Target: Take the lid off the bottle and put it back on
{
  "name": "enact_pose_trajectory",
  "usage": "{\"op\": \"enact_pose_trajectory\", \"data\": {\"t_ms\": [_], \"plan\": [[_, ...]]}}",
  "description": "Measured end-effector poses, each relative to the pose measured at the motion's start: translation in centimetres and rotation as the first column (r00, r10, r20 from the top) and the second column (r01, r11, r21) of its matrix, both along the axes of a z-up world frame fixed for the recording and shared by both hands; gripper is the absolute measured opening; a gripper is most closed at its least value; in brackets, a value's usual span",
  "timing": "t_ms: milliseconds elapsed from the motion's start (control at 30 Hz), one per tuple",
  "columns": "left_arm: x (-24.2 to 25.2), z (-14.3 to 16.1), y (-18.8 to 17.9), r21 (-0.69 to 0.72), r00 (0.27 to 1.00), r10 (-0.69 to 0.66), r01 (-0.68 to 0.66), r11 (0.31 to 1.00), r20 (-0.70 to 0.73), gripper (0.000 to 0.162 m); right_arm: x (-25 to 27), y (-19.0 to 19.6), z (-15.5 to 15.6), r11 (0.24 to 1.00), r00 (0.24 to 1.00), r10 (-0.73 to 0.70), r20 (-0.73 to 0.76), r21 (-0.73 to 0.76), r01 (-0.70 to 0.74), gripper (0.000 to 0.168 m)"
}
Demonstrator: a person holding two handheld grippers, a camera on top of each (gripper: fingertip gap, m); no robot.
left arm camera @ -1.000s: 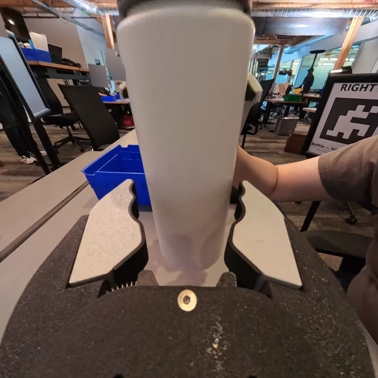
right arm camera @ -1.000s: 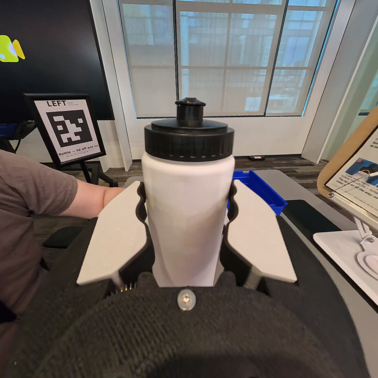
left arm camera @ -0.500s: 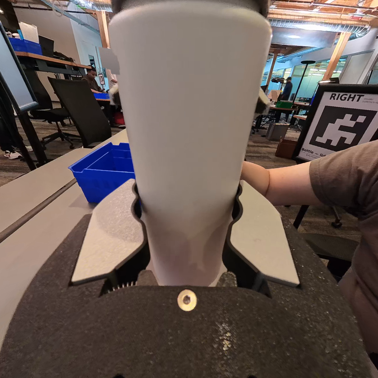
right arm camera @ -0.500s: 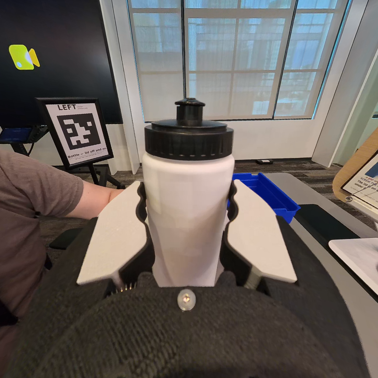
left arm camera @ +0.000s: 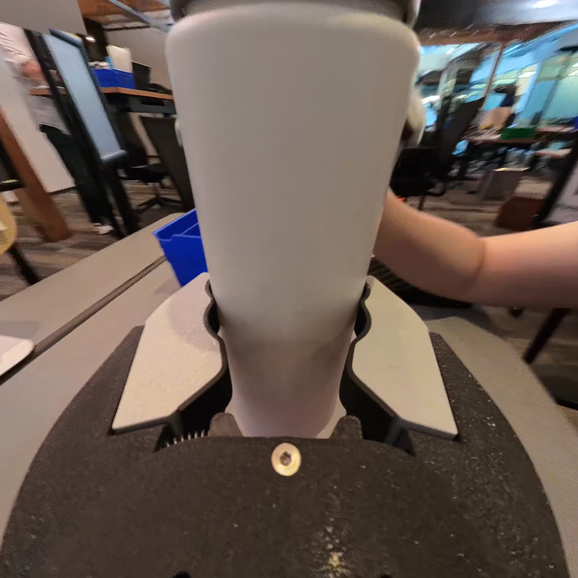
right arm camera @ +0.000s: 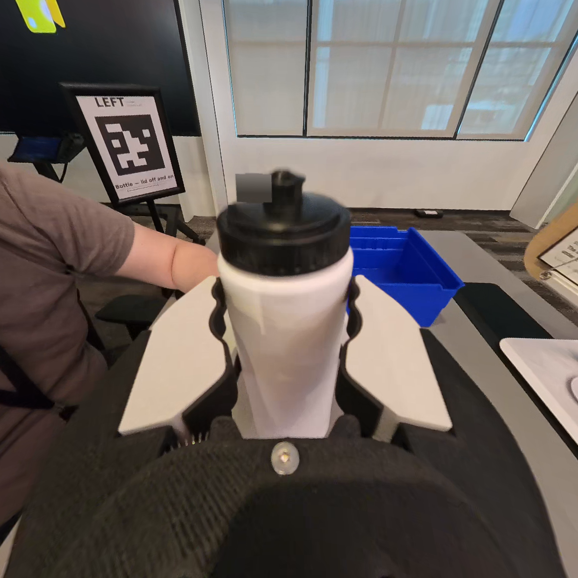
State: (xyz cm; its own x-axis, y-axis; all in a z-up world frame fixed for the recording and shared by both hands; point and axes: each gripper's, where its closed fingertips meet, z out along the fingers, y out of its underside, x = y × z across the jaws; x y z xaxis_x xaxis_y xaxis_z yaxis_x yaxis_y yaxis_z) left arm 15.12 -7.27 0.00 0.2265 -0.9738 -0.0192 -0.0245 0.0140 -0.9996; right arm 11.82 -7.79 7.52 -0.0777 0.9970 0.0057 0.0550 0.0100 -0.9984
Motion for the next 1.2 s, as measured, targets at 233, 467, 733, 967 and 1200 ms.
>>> {"op": "enact_pose_trajectory", "data": {"t_ms": [233, 467, 733, 967, 1200], "plan": [[1.0, -4.1, 1.9, -0.044, 0.997, 0.062, -0.064, 0.997, -0.043, 0.086, 1.3, 2.3, -2.4, 0.996, 0.995, -0.016, 0.095, -0.082, 0.024, 0.074], [1.4, -6.7, 4.3, -0.032, 0.987, 0.128, -0.132, 0.991, -0.094, 0.086, 1.2, 3.7, -4.7, 0.997, 0.980, -0.069, 0.188, -0.023, 0.074, 0.073], [1.3, -6.7, 4.2, -0.055, 0.994, 0.083, -0.087, 0.995, -0.065, 0.086, 2.1, 4.7, -5.0, 0.990, 0.986, -0.049, 0.161, -0.122, 0.069, 0.073], [1.6, -4.9, 4.1, -0.024, 0.997, 0.080, -0.080, 0.997, 0.012, 0.087, 2.2, 4.6, -5.1, 0.990, 0.988, -0.024, 0.152, -0.134, 0.044, 0.073], [1.8, -5.0, 4.1, -0.028, 0.996, 0.086, -0.086, 0.996, -0.013, 0.088, 2.2, 4.3, -5.2, 0.992, 0.988, -0.010, 0.156, -0.126, 0.030, 0.073]]}}
